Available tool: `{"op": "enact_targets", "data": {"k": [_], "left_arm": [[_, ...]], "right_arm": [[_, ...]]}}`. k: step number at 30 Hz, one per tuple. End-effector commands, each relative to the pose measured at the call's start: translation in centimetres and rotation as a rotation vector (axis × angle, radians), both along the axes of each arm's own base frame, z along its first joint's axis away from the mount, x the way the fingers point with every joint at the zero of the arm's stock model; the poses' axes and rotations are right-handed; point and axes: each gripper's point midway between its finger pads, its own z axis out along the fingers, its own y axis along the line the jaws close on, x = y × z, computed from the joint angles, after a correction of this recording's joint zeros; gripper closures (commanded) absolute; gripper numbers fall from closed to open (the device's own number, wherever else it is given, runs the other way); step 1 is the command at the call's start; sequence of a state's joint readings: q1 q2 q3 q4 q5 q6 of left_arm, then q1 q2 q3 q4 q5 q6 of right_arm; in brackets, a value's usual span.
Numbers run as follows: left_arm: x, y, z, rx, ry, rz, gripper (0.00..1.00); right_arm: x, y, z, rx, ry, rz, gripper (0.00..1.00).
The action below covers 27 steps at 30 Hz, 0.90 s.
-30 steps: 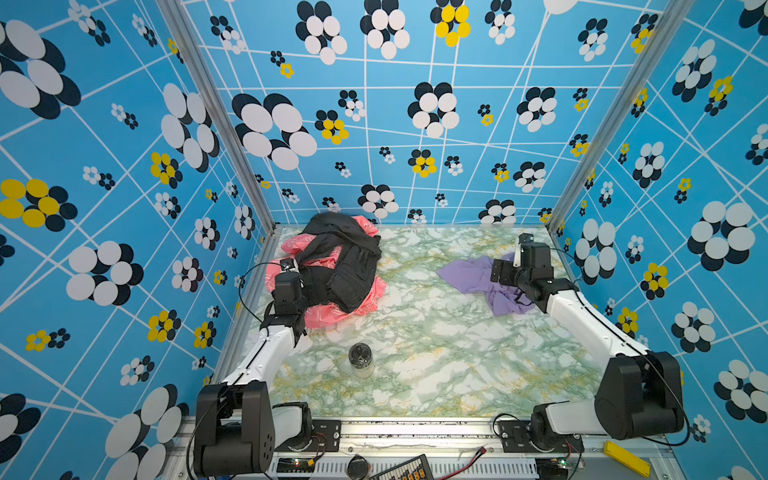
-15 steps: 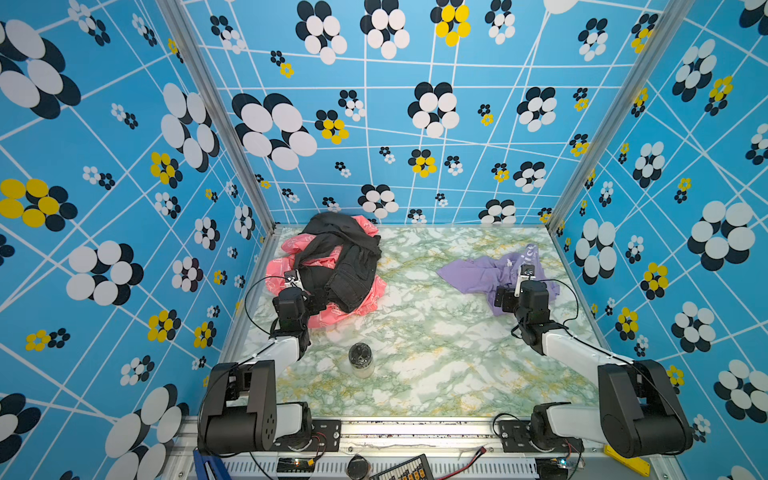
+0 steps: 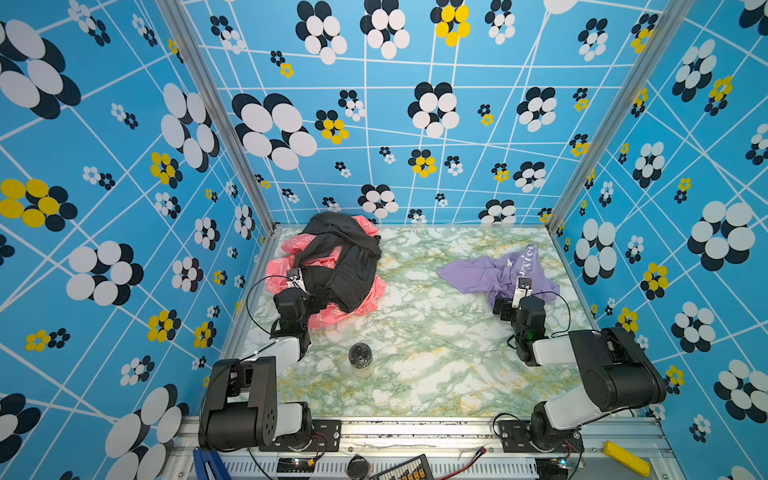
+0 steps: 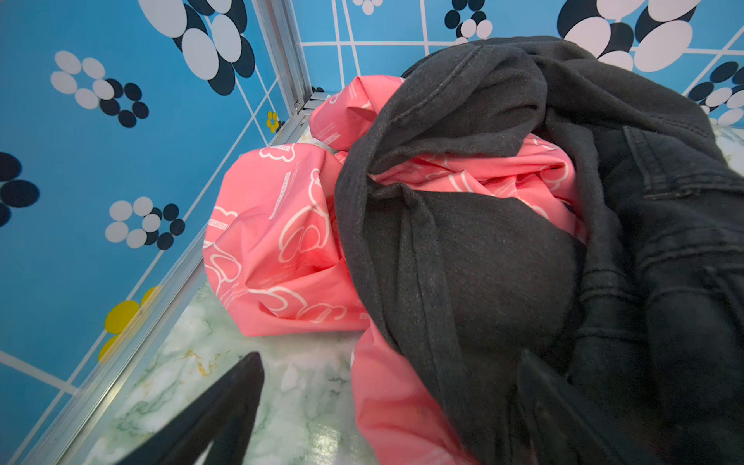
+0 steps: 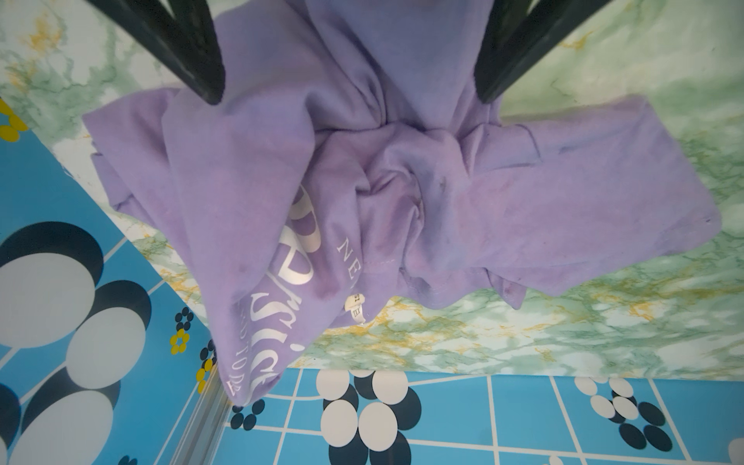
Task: Pick out a specific cloth from the pile
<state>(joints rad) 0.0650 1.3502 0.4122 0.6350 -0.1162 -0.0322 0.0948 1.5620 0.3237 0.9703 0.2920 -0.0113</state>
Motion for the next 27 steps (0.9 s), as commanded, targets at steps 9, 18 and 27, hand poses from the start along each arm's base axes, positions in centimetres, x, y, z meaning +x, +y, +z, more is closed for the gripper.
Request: {"op": "enact_targets", "data": {"k": [9, 18, 27], "left_arm": [[1.0, -2.5, -0.2, -0.068, -0.092, -0.093, 0.01], [1.8, -4.9, -2.0, 0.013, -0.058, -0.163, 0.01], [1.8, -4.8, -2.1, 0.006, -0.053, -0.162, 0.01]], "right_arm": [[0.8, 0.2, 1.7, 0.007, -0.070, 0.023, 0.01], [0.8, 0.2, 1.6, 0.007, -0.066, 0.023, 0.01], [0.8, -0.6, 1.7, 0.006, -0.068, -0.026, 0.01]]}}
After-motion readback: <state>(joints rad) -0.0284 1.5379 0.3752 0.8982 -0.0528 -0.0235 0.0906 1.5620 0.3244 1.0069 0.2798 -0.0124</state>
